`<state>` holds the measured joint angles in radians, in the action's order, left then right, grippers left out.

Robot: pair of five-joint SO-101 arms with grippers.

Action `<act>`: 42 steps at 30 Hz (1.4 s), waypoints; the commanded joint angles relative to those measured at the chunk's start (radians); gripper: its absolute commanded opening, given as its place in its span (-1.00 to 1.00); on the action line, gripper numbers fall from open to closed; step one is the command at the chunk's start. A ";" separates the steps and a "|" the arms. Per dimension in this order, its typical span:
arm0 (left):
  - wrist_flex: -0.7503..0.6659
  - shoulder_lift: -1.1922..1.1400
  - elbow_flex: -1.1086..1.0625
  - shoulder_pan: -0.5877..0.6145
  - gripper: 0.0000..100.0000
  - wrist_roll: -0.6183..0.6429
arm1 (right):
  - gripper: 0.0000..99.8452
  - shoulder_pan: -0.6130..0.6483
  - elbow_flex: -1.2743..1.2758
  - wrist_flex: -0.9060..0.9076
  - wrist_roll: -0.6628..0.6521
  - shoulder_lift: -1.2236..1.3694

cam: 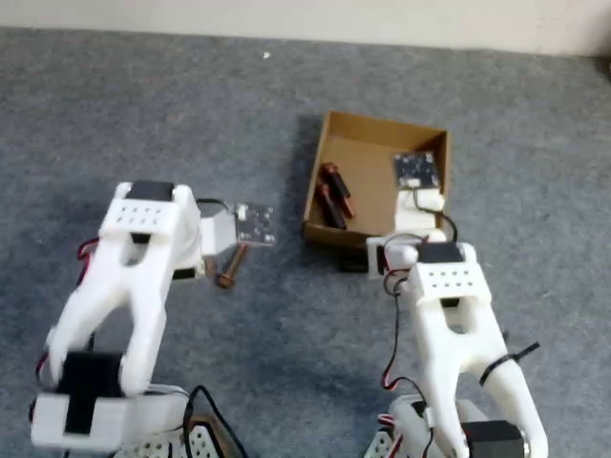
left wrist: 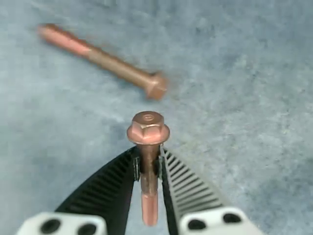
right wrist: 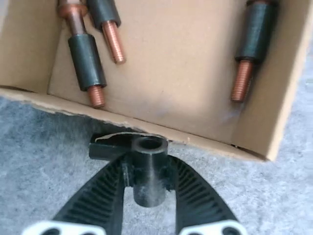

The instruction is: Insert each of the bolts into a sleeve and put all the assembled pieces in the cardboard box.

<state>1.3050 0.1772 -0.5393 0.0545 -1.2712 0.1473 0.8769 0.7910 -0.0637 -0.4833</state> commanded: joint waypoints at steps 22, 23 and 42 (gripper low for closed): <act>-0.500 0.921 -0.291 -0.288 -0.99 1.301 | -0.99 0.203 0.314 -0.030 -0.009 -0.777; -0.517 0.946 -0.297 -0.291 -0.99 1.333 | -0.99 0.220 0.332 -0.030 -0.009 -0.817; -0.661 1.001 -0.303 -0.608 -0.99 1.508 | -0.99 0.387 0.595 -0.081 -0.011 -1.349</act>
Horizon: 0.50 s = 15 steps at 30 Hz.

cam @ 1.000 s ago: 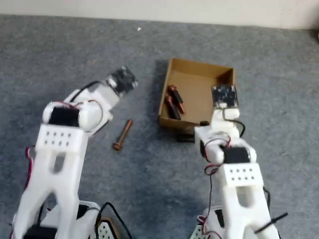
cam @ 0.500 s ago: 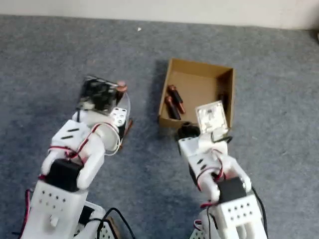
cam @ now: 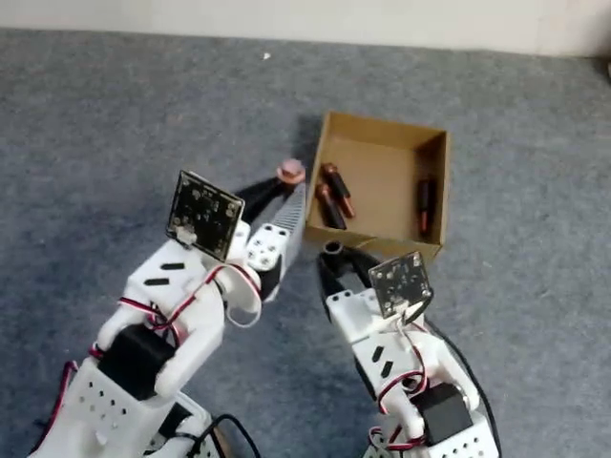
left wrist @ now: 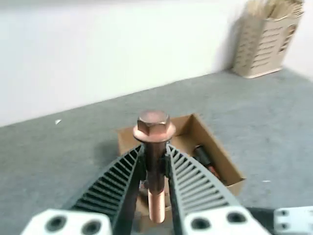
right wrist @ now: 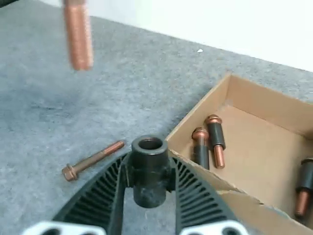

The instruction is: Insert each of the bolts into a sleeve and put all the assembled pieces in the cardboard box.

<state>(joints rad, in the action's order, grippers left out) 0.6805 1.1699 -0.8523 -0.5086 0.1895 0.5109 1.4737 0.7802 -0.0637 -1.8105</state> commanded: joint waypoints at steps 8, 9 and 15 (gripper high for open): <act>-0.150 0.008 -0.090 -0.081 -0.99 0.057 | -0.99 0.024 -0.001 -0.090 -0.011 -0.027; -0.183 0.008 -0.114 -0.084 -0.99 0.055 | -0.99 0.024 -0.001 -0.091 -0.011 -0.027; -0.269 0.008 -0.185 -0.104 -0.99 0.055 | -0.99 0.024 0.001 -0.134 -0.011 -0.027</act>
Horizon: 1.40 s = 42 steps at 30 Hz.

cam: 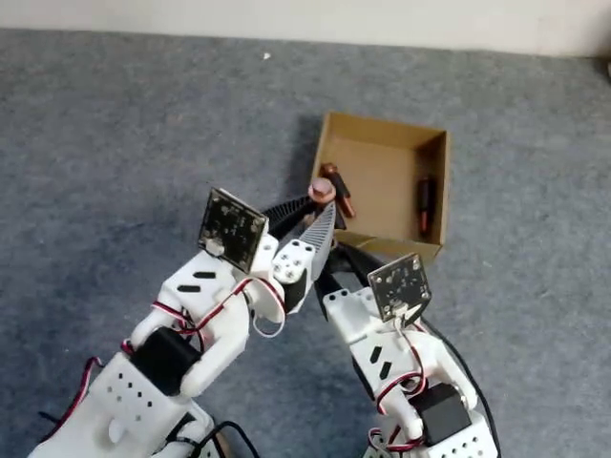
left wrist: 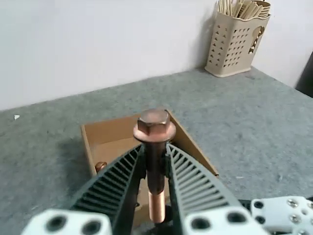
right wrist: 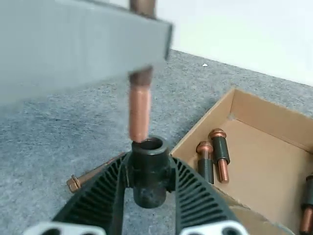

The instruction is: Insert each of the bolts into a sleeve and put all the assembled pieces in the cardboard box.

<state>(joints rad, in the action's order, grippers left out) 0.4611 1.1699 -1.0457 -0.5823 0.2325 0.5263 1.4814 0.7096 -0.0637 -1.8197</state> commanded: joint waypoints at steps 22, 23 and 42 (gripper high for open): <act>-0.051 0.015 -0.091 -0.074 -0.99 0.009 | -0.99 0.002 0.002 -0.068 -0.011 -0.018; -0.051 0.010 -0.091 -0.073 -0.99 0.009 | -0.99 0.001 0.002 -0.068 -0.009 -0.018; 0.075 0.016 -0.079 -0.007 -0.70 0.009 | -0.99 -0.102 0.031 -0.111 -0.008 -0.018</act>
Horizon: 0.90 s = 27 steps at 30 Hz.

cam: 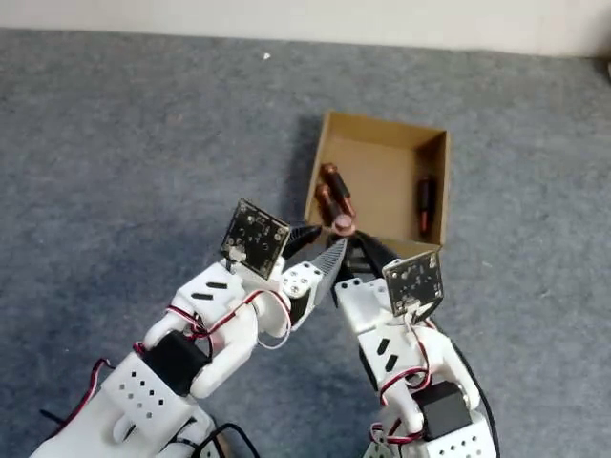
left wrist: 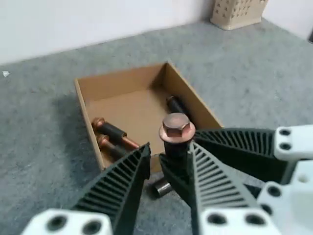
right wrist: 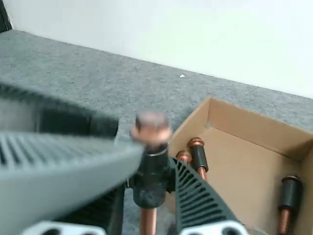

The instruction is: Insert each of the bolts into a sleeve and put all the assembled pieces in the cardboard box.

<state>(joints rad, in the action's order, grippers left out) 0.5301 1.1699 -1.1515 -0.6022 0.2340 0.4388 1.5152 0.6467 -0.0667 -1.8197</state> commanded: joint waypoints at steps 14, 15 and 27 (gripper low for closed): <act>0.319 0.018 0.260 0.162 -0.70 -0.212 | -0.99 -0.028 0.125 -0.205 -0.106 -0.018; 0.322 0.018 0.260 0.214 -0.70 -0.212 | -0.99 -0.039 0.125 -0.205 -0.104 -0.018; 0.325 0.018 0.119 0.665 -0.99 -0.304 | -0.99 -0.048 0.124 -0.202 -0.103 -0.018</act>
<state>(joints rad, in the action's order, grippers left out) 0.8569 1.1745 -1.0104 -0.0023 -0.0376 0.4035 1.6533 0.4872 -0.1588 -1.8182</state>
